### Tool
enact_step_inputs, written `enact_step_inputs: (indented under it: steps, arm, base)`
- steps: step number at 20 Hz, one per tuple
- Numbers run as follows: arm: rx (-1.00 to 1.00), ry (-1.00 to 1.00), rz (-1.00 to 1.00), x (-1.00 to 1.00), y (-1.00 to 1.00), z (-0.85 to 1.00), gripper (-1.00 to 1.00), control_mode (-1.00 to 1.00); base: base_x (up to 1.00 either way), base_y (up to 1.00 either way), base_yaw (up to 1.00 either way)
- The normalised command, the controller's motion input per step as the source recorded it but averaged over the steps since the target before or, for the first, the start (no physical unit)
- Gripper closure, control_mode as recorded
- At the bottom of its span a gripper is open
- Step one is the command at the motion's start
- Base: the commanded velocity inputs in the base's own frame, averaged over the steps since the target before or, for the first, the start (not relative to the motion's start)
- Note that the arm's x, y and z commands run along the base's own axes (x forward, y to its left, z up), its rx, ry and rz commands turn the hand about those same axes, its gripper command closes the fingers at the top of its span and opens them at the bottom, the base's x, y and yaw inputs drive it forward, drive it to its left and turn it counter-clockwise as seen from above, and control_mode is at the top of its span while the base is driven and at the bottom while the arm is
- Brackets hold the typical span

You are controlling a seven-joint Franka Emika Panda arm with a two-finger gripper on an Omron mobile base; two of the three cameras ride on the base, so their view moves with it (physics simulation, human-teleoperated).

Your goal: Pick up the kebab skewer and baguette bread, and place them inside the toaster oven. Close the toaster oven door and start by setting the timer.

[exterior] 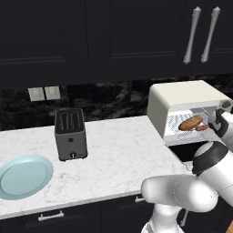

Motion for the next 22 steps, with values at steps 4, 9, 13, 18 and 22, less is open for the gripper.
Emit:
enact_step_inputs:
  steps: [4, 9, 13, 18, 22]
  arm:
    - [0.00, 0.00, 0.00, 0.41, 0.00, -0.05, -1.00, -1.00]
    - [0.00, 0.00, 0.00, 0.61, 0.00, 0.00, -1.00, -1.00]
    - [0.00, 0.00, 0.00, 0.45, 0.00, 0.00, -1.00, -1.00]
    - [0.00, 0.00, 0.00, 0.23, 0.00, -0.06, -1.00, -1.00]
    - [0.00, 0.00, 0.00, 0.10, 0.00, -0.06, -1.00, -1.00]
  base:
    - [0.00, 0.00, 0.00]
    - [0.00, 0.00, 0.00]
    - [0.00, 0.00, 0.00]
    - [0.00, 0.00, 0.00]
    - [0.00, 0.00, 0.00]
